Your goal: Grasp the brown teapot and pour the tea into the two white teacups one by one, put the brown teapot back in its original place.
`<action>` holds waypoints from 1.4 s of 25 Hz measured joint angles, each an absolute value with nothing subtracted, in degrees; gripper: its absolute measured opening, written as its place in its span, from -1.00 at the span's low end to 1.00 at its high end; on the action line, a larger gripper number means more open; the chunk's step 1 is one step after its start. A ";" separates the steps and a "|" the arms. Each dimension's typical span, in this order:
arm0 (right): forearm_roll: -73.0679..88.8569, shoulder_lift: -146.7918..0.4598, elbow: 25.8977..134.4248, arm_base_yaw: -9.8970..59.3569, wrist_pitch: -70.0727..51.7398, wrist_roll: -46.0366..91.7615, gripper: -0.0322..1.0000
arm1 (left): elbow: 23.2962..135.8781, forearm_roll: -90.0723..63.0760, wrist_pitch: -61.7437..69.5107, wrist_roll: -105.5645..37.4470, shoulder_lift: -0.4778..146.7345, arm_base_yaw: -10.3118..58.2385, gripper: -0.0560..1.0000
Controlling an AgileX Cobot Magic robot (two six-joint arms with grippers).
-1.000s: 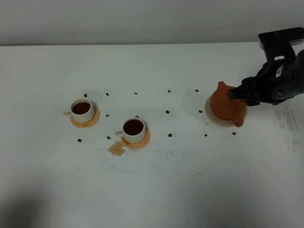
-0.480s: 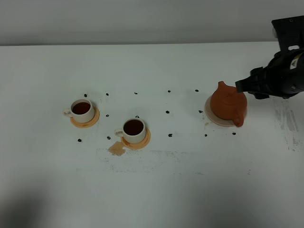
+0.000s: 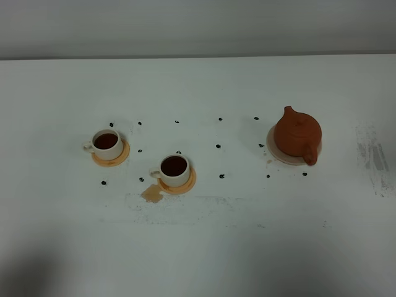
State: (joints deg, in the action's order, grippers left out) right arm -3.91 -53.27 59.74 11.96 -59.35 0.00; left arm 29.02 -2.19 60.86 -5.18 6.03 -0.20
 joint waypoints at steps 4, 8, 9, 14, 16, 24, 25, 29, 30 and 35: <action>-1.75 -43.75 57.06 8.03 -64.72 0.00 0.04 | 29.02 -2.19 60.86 -5.18 6.03 -0.20 -0.02; 1.47 -34.35 47.94 2.18 -65.59 1.91 0.04 | 29.02 -2.19 60.86 -5.18 6.03 -0.20 -0.02; 2.44 -31.93 45.16 0.96 -65.22 2.46 0.04 | 29.02 -2.19 60.86 -5.18 6.03 -0.20 -0.02; 6.03 -23.17 34.61 -3.98 -62.36 5.80 0.04 | 29.02 -2.19 60.86 -5.18 6.03 -0.20 -0.02; 6.20 -20.99 32.62 -4.95 -62.06 6.58 0.04 | 29.02 -2.19 60.86 -5.24 6.03 -0.20 -0.02; 6.14 -16.50 28.90 -5.16 -62.07 7.98 0.04 | 29.02 -2.19 60.86 -5.24 6.03 -0.20 -0.02; 6.07 -16.45 28.90 -5.16 -62.06 7.98 0.04 | 29.02 -2.19 60.86 -5.24 6.03 -0.20 -0.02; 6.05 -16.45 28.90 -5.18 -62.06 7.98 0.04 | 29.02 -2.19 60.86 -5.24 6.03 -0.20 -0.02; 6.05 -16.45 28.90 -5.18 -62.06 7.98 0.04 | 29.02 -2.19 60.86 -5.24 6.03 -0.20 -0.02; 6.00 -13.70 28.90 -5.18 -62.06 7.98 0.04 | 29.02 -2.19 60.86 -5.24 6.03 -0.20 -0.02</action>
State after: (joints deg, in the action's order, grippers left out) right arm 6.00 -13.70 28.90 -5.18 -62.06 7.98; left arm 29.02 -2.19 60.86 -5.24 6.03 -0.20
